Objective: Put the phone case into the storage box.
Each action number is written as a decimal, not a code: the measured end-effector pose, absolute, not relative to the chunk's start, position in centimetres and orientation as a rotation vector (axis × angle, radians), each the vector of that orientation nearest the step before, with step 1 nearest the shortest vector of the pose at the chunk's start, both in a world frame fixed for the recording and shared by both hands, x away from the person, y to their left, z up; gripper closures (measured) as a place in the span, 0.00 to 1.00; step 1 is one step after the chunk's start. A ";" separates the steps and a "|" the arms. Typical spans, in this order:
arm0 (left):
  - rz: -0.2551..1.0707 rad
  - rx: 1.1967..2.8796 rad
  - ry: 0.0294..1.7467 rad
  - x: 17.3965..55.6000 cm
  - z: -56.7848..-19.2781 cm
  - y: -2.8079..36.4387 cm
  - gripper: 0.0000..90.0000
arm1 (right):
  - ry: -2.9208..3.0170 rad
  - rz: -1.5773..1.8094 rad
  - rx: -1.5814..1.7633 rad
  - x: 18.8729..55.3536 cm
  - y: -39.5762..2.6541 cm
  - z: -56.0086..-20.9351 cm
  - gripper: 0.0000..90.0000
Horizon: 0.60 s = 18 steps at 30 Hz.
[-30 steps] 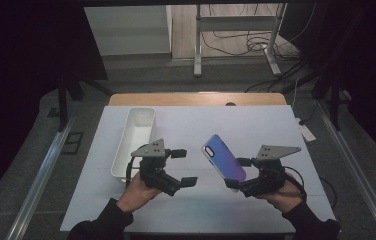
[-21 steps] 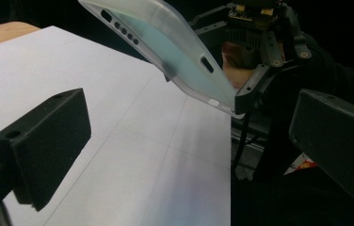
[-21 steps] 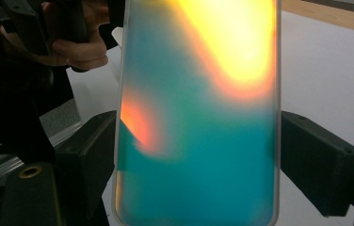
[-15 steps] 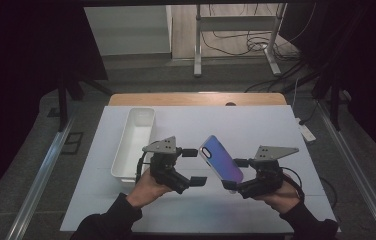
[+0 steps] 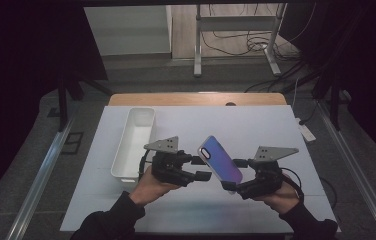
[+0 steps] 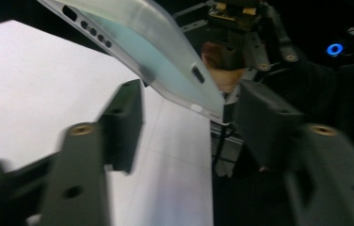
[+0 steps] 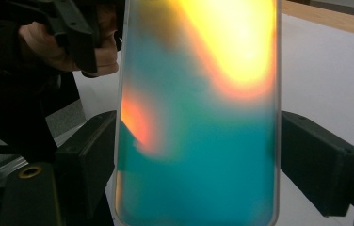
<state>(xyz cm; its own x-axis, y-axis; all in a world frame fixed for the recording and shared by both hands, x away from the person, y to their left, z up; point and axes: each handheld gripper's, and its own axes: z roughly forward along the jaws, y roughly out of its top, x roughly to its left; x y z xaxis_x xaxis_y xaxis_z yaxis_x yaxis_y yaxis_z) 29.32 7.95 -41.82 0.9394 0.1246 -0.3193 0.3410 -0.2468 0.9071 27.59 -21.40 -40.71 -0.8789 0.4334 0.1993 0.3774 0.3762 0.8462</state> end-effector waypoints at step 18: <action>-0.306 1.795 0.307 29.6 -41.9 8.0 0.82 | 2.575 1.565 0.731 27.5 -21.2 -40.8 0.19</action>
<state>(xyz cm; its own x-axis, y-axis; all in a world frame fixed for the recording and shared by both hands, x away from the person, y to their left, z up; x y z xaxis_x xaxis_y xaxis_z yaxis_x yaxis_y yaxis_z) 29.64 8.04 -41.86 0.9297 0.0464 -0.3653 0.3655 -0.2376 0.9000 27.52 -21.16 -40.78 -0.8880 0.4121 0.2041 0.3709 0.3794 0.8476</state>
